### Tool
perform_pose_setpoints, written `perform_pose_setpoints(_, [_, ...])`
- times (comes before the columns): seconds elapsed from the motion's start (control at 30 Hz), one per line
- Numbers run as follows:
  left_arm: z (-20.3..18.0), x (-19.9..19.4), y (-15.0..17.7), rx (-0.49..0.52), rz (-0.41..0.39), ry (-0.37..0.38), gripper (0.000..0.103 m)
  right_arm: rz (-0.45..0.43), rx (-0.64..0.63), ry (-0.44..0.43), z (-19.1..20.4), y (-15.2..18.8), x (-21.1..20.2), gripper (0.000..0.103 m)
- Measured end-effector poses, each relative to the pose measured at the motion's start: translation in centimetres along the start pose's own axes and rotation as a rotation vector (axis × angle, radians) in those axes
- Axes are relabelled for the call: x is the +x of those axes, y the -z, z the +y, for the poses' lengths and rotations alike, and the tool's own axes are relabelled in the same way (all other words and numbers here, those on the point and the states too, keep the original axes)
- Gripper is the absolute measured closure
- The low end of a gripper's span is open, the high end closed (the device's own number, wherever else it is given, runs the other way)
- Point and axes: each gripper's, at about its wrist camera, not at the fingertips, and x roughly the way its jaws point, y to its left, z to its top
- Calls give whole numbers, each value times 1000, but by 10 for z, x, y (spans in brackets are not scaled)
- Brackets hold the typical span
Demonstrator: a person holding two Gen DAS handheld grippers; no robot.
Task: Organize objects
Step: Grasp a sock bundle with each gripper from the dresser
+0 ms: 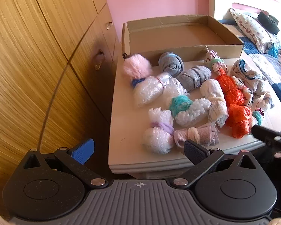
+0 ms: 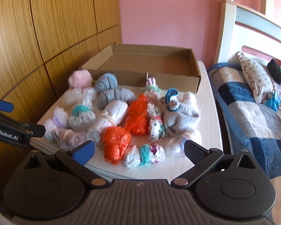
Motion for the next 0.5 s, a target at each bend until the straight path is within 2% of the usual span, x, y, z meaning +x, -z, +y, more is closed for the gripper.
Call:
perform_pose_setpoints(0.03, [1, 1, 0, -2, 1, 0, 1, 7, -5, -4, 2, 3, 2, 5])
perform_pose_setpoints(0.1, [1, 6, 0, 5, 13, 0, 1, 27, -17, -13, 5, 11, 7, 17])
perform_pose_setpoints(0.2, [1, 11, -1, 20, 13, -2, 1, 40, -40, -30, 4, 17, 10, 27])
perform_pose_setpoints(0.37, [-1, 21, -2, 54, 18, -9, 1, 64, -22, -34, -4, 19, 14, 35])
perform_pose_setpoints(0.5, [-4, 29, -2, 77, 18, -15, 1, 71, -29, -30, -2, 16, 19, 35])
